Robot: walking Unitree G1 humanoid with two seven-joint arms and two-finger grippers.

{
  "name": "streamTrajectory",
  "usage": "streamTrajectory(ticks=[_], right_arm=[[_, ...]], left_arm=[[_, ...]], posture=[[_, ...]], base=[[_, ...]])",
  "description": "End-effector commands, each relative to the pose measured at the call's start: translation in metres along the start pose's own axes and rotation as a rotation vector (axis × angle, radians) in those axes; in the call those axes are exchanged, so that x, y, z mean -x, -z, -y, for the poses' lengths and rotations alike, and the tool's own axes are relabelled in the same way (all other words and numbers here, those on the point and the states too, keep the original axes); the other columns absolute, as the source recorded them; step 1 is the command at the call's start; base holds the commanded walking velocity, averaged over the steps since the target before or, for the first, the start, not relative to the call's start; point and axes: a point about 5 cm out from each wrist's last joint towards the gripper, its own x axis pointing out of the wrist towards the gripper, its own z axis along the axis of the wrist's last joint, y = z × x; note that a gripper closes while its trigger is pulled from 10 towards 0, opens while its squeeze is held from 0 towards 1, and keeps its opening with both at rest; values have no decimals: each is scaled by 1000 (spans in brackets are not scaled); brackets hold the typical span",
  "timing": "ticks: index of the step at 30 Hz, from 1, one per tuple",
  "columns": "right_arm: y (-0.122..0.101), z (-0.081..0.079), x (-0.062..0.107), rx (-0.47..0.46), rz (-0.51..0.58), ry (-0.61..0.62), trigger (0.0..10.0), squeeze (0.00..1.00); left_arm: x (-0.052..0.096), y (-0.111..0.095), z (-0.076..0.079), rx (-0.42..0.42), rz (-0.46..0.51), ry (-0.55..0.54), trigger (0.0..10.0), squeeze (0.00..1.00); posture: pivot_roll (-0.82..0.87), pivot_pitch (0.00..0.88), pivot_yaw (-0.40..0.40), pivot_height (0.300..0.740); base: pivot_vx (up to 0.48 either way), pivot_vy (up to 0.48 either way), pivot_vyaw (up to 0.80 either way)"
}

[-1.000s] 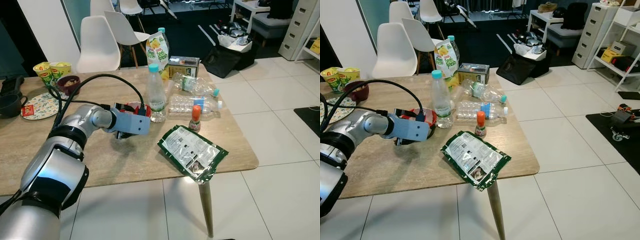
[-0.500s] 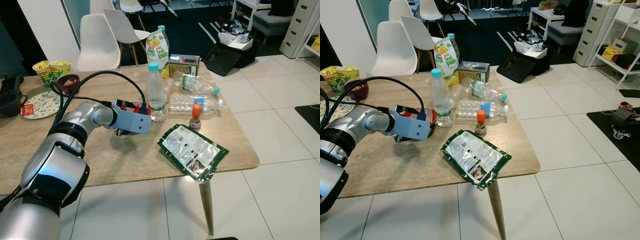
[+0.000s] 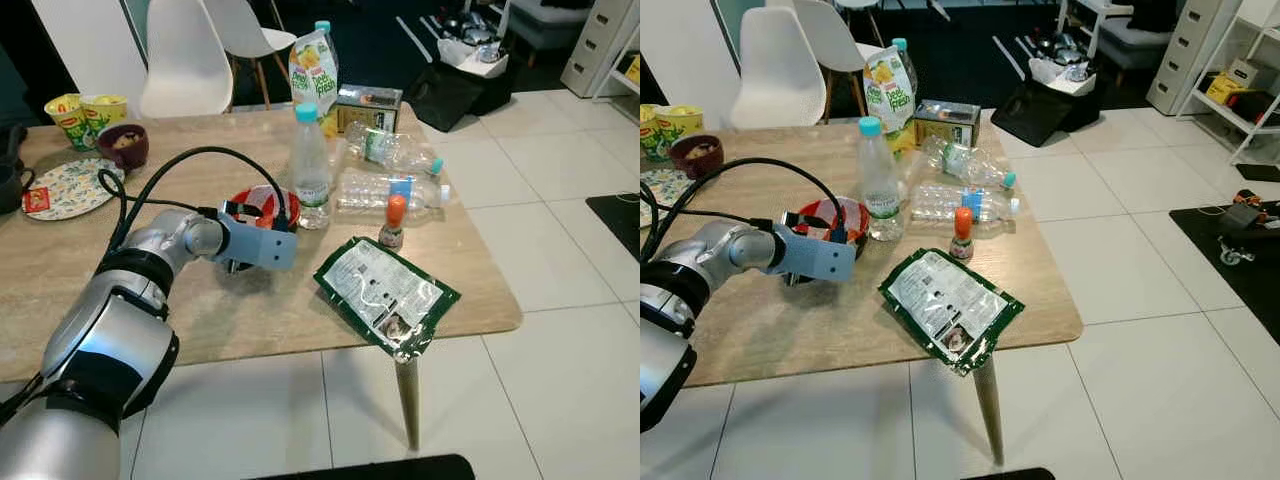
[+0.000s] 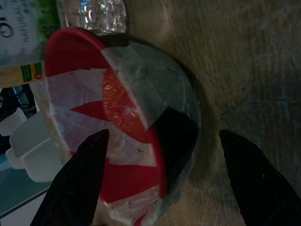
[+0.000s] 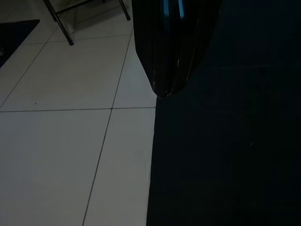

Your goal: Restocking fridge

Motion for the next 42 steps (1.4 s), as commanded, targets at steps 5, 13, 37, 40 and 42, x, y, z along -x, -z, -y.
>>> streamTrajectory(ticks=[5, 13, 37, 40, 42], right_arm=[[-5, 0, 0, 28, 24, -6, 10000, 0], [-5, 1, 0, 36, 28, -9, 10000, 0], [-16, -1, -1, 29, 52, -12, 10000, 0], [-21, -1, -2, 28, 58, -12, 10000, 0], [-28, -3, -3, 25, 68, -14, 10000, 0]], left_arm=[[-4, 2, 12, 16, -4, 18, 10000, 0], [-9, -3, 24, 38, 33, 76, 10000, 0], [-10, -5, 35, 75, 66, 187, 0, 0], [-8, -3, 39, 130, 82, 241, 0, 0], [-4, 1, 45, 181, 100, 334, 10000, 0]], posture=[[-178, 156, -10, 740], [-184, 160, -12, 740], [-174, 111, 3, 740], [-167, 100, 7, 740], [-151, 69, 9, 740]], base=[[0, 0, 0], [0, 0, 0], [0, 0, 0], [0, 0, 0], [0, 0, 0]])
